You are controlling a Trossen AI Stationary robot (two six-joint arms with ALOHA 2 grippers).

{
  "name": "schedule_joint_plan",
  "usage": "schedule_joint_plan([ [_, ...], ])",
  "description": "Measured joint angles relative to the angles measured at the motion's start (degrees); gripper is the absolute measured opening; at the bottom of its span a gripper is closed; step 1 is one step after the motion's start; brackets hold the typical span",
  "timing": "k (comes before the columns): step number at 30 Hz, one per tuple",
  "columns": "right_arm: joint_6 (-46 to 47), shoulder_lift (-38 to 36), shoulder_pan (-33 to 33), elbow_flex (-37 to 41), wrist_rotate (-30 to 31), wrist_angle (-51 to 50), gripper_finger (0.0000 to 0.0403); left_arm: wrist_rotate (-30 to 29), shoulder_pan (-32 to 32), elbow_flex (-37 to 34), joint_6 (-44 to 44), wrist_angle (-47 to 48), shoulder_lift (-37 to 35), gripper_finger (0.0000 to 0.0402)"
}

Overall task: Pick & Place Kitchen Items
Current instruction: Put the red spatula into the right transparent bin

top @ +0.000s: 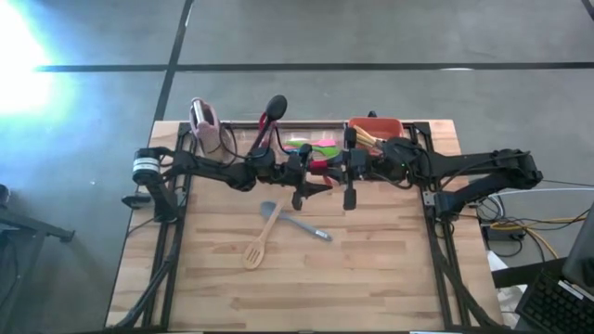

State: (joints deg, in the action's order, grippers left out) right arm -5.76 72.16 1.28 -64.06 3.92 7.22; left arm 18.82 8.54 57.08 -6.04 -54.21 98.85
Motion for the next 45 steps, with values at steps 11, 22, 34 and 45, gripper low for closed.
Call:
schedule_joint_plan([
  [11, 0.59, 0.02, -0.04, 0.01, -0.7, 0.2, 0.0011, 2.12, 0.0, 0.07, 0.58, 1.6, -0.22, 0.0035],
  [22, 3.06, -0.48, -0.04, -0.36, -0.96, -0.97, 0.0054, 3.37, -0.07, 0.07, -0.1, 3.17, -0.44, 0.0035],
  [34, 10.1, -9.46, 0.02, -2.38, -1.08, -21.92, 0.0163, 3.22, 0.96, 0.02, 1.66, 13.7, -3.58, 0.0035],
  [45, 24.83, -18.71, 0.01, -1.78, -0.96, -45.22, 0.0164, -0.82, 5.78, 6.05, 14.82, 51.18, -14.95, 0.0035],
])
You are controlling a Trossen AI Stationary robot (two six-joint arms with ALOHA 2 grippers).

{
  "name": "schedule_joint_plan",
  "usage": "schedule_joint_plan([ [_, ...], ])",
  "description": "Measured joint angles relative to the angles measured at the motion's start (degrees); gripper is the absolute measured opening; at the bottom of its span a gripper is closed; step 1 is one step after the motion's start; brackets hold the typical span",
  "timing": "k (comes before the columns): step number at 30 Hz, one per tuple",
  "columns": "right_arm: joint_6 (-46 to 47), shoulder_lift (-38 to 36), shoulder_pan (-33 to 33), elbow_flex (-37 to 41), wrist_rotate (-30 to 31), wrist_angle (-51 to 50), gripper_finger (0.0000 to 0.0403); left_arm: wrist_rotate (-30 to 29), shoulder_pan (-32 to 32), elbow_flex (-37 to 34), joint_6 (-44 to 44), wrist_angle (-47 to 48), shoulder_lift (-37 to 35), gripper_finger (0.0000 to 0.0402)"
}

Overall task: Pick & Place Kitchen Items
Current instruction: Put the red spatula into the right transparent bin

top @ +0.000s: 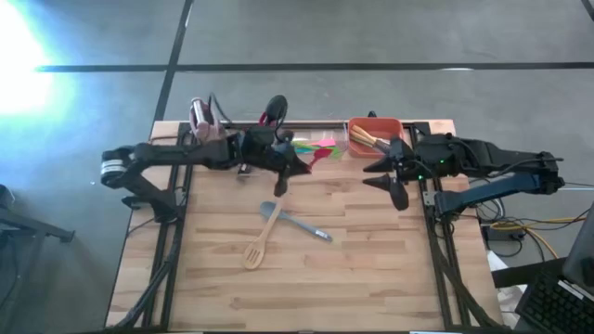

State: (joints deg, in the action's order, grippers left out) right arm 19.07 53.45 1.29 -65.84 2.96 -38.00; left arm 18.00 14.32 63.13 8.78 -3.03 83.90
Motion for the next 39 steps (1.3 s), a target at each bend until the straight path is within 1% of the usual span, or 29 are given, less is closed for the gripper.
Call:
schedule_joint_plan([
  [5, 2.55, -0.08, -0.01, 1.78, 0.0, -4.08, 0.0152, -10.85, 2.89, 10.82, 10.41, 24.69, -0.49, 0.0035],
  [7, 3.24, 0.14, -0.01, 2.63, 0.02, -5.36, 0.0148, -13.93, 4.23, 15.6, 13.76, 32.76, 0.25, 0.0035],
  [10, 3.26, 0.31, -0.01, 4.5, 0.04, -5.82, 0.0141, -15.18, 6.52, 22.14, 17.78, 42.94, 2.07, 0.0035],
  [13, 3.23, 0.29, -0.01, 6.31, 0.11, -5.5, 0.0135, -15.29, 8.59, 27.59, 20.38, 48.9, 4.46, 0.0035],
  [20, 3.18, 0.22, -0.04, 10.1, 0.17, -5.04, 0.0128, -16.66, 11.9, 34.44, 27.28, 53.0, 10.84, 0.0035],
  [28, 3.41, -0.2, -0.04, 12.77, 0.17, -5.08, 0.0134, -16.66, 14.05, 40.39, 27.19, 57.79, 21.5, 0.0035],
  [33, 3.43, -0.22, -0.04, 12.83, 0.17, -5.06, 0.0136, -16.76, 14.35, 42.51, 27.81, 58.42, 27.29, 0.0035],
  [36, 3.34, -0.24, -0.06, 12.83, 0.17, -5.09, 0.0132, -19.7, 14.41, 43.25, 28.15, 58.51, 30.06, 0.0035],
  [39, 3.28, -0.33, -0.06, 12.83, 0.17, -5.09, 0.0127, -24.54, 14.67, 43.65, 28.73, 58.58, 32.12, 0.0035],
])
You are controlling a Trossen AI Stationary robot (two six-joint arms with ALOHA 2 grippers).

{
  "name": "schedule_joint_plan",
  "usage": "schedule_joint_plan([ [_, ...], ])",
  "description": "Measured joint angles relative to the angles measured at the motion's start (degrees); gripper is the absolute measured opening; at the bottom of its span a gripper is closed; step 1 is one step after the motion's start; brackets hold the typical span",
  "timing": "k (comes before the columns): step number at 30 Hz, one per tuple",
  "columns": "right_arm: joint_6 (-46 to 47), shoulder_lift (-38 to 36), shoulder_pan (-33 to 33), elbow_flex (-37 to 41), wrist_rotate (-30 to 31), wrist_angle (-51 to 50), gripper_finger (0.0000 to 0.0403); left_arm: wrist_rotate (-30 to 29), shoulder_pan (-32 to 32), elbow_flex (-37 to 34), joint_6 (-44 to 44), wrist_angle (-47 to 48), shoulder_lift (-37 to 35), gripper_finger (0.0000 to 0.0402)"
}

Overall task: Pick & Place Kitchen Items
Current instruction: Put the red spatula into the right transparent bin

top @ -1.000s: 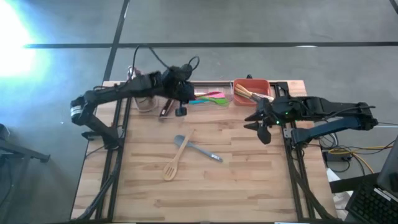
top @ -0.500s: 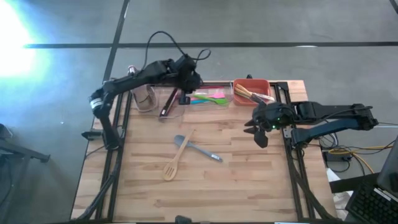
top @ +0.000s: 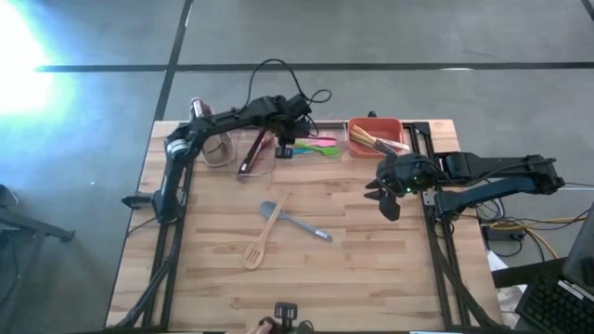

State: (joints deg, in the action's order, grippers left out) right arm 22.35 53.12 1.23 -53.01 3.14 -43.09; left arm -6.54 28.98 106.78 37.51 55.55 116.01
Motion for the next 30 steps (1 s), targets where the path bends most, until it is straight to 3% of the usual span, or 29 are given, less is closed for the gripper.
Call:
schedule_joint_plan([
  [15, -0.05, -0.13, 0.0, 0.0, 0.46, 0.17, 0.0137, -6.46, 1.34, 0.11, 1.89, -2.88, 5.1, 0.0035],
  [30, -0.63, -0.13, 0.0, 0.0, 1.51, 0.26, 0.0125, -6.45, 1.01, 0.13, 3.6, -3.1, 8.27, 0.0035],
])
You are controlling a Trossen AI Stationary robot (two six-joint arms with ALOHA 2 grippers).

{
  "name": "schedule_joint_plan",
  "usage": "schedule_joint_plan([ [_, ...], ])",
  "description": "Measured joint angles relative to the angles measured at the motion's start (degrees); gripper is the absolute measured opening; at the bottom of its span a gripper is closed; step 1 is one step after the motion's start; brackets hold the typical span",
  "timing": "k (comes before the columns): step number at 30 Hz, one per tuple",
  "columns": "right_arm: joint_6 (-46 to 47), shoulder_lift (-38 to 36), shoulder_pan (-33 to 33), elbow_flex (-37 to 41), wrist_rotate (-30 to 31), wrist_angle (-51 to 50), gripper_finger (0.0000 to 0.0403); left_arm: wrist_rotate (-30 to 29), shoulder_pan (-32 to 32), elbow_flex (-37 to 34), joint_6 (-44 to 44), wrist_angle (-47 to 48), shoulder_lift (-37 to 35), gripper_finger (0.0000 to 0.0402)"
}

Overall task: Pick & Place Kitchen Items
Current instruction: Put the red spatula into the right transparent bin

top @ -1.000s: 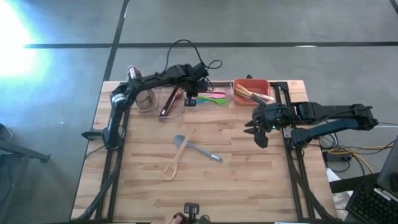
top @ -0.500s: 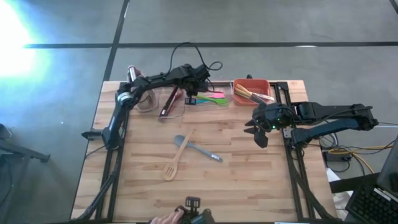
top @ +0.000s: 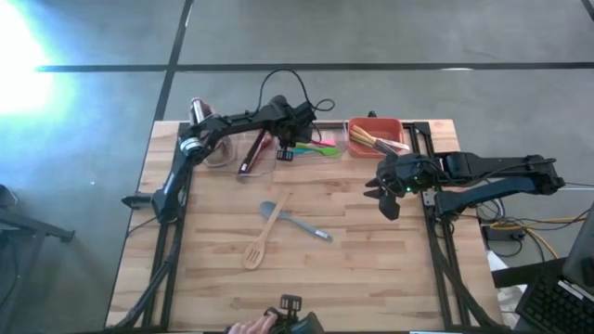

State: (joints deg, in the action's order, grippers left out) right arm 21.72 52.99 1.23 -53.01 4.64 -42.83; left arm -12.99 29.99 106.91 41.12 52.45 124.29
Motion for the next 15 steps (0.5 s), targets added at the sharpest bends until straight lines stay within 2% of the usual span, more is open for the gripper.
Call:
schedule_joint_plan([
  [15, -2.77, 0.02, -0.04, 0.0, 0.0, 3.39, 0.0136, 1.92, 0.01, 4.25, 0.2, 0.71, 3.18, 0.0035],
])
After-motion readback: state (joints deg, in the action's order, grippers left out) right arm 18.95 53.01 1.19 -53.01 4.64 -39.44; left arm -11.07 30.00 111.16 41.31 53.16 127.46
